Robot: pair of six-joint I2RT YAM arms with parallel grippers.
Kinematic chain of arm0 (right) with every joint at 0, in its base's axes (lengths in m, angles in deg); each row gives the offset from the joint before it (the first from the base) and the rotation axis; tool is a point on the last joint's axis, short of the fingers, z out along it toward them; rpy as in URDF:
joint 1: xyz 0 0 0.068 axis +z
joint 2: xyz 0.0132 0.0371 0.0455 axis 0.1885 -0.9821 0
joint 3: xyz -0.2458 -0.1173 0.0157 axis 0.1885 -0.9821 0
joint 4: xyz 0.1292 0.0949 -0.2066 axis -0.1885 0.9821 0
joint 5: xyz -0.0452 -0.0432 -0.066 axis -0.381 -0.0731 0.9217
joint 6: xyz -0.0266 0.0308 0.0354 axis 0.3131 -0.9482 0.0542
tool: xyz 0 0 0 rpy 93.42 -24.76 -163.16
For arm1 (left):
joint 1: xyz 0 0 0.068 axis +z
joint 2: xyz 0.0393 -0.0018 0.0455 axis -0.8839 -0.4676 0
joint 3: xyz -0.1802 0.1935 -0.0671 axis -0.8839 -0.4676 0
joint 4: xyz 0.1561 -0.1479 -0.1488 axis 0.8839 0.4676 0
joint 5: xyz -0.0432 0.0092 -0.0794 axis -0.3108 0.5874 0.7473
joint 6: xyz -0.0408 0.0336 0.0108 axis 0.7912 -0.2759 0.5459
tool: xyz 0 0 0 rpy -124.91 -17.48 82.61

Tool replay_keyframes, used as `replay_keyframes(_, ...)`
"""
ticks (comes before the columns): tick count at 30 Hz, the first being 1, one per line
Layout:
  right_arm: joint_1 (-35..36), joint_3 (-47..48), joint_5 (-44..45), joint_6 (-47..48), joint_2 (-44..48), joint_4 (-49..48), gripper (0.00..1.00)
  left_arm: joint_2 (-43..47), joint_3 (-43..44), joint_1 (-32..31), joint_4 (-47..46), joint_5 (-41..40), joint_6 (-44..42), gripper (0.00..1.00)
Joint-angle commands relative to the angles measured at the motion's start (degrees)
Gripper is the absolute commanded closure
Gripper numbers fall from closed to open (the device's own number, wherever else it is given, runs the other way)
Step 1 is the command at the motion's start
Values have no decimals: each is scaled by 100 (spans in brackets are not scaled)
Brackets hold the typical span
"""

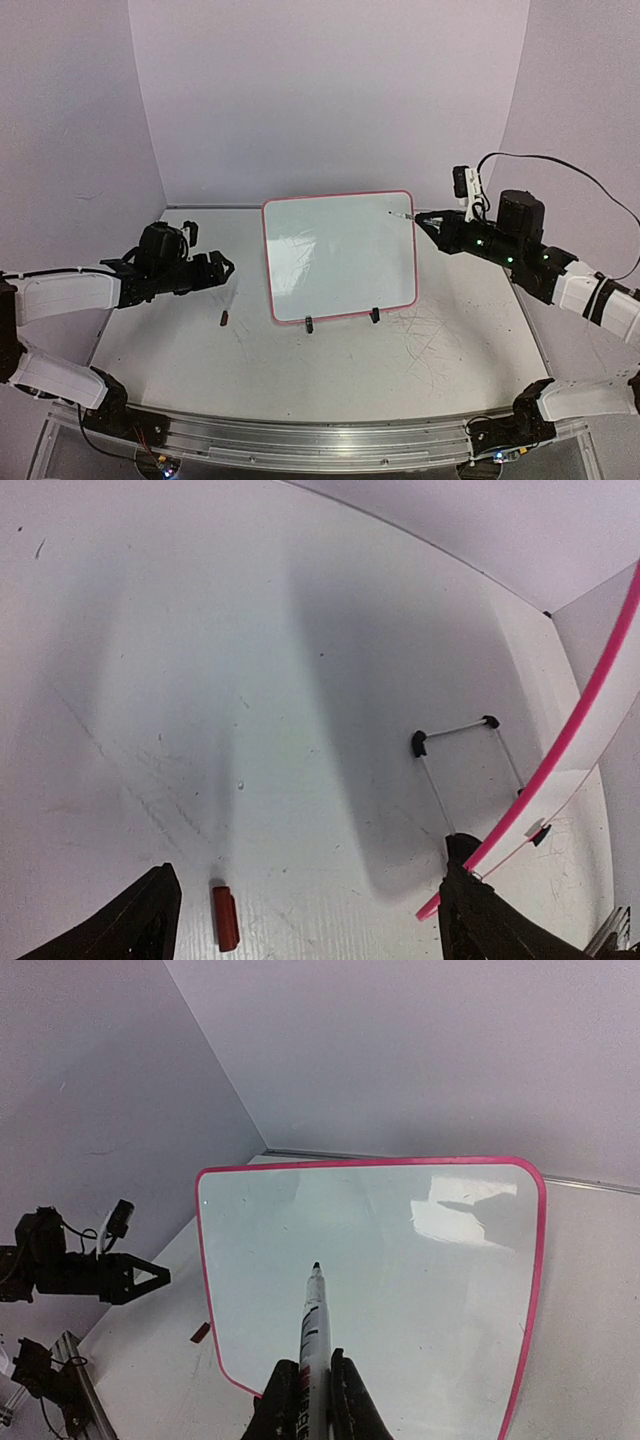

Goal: Write a sentence on the whiteboard
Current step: Hold the whiteboard at the center of the board.

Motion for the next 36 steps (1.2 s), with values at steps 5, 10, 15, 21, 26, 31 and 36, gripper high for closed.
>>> replay_keyframes(5, 919, 689, 1076, 526, -114, 242, 100, -95, 46, 234, -1142, 1306, -59, 9)
replay_keyframes(10, 1709, 1287, 1666, 758, -755, 329, 100, -200, -28, 333, -1668, 1731, 16, 9)
replay_keyframes(15, 2106, 1850, 1723, 835, -1432, 300, 100, -254, -193, 345, -2480, 2376, -24, 10)
replay_keyframes(21, 2334, 2376, 1794, 1002, -2045, 407, 100, -601, -418, 353, -3670, 3090, -46, 12)
replay_keyframes(26, 2420, 2671, 1705, 1123, -2365, 439, 100, -1165, -207, 362, -4278, 3670, -113, 13)
replay_keyframes(31, 2608, 3195, 2129, 1262, -2795, 676, 100, -1851, 174, 362, -4638, 4172, -116, 18)
replay_keyframes(36, 2762, 3644, 2503, 1399, -3275, 868, 100, -2397, 422, 359, -5022, 4585, -27, 29)
